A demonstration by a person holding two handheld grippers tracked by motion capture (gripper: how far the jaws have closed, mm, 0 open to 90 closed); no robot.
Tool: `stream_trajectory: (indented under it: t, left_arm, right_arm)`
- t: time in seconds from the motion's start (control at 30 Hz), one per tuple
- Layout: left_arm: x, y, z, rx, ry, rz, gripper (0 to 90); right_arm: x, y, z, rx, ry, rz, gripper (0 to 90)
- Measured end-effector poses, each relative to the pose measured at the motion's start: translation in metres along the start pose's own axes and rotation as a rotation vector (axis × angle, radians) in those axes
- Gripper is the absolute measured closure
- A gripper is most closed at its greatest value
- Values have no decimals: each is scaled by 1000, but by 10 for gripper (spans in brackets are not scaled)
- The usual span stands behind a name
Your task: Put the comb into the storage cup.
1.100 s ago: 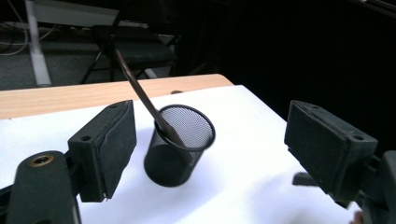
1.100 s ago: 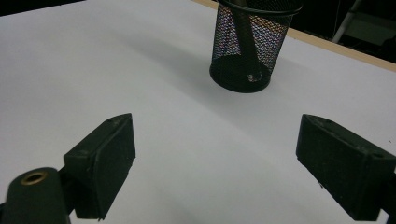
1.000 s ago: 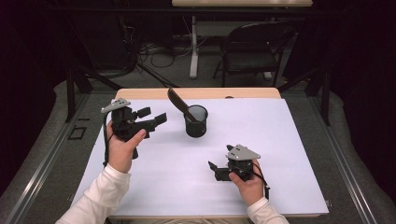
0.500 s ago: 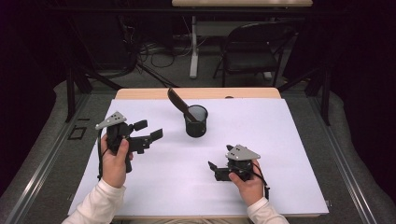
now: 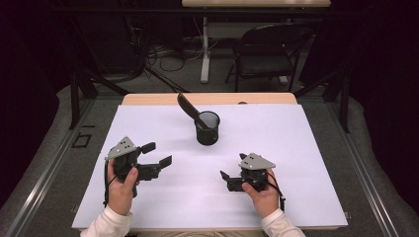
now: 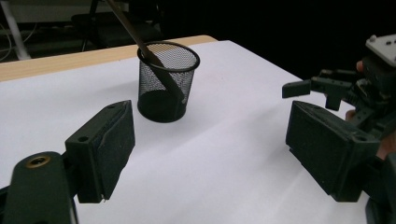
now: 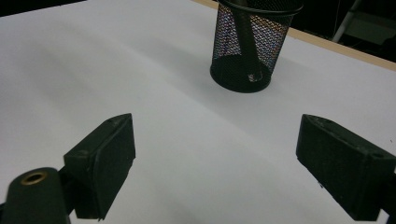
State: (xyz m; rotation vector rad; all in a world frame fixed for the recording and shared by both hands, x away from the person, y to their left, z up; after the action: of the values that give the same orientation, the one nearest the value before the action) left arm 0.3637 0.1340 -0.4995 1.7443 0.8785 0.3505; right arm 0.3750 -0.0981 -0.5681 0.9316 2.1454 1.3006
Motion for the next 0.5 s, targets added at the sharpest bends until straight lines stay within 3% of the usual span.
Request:
stream_trajectory:
  t: [0.5]
  left_arm:
    - [2, -38, -9, 20, -6, 14, 162]
  right_arm:
    - [0, 0, 0, 3, 0, 0, 117]
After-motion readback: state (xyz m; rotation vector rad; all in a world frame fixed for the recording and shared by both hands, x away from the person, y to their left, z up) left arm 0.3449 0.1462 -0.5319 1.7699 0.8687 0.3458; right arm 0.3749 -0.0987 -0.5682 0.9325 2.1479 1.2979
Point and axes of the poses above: each handheld gripper's, and its own axes: z roughly forward along the jaws, y roughly out of its top, x roughly to its left, the point moved 10 cm from there along z, roughly forward along the jaws, and after that the axes turned 2 degrees about y, right-handed, at the moved point
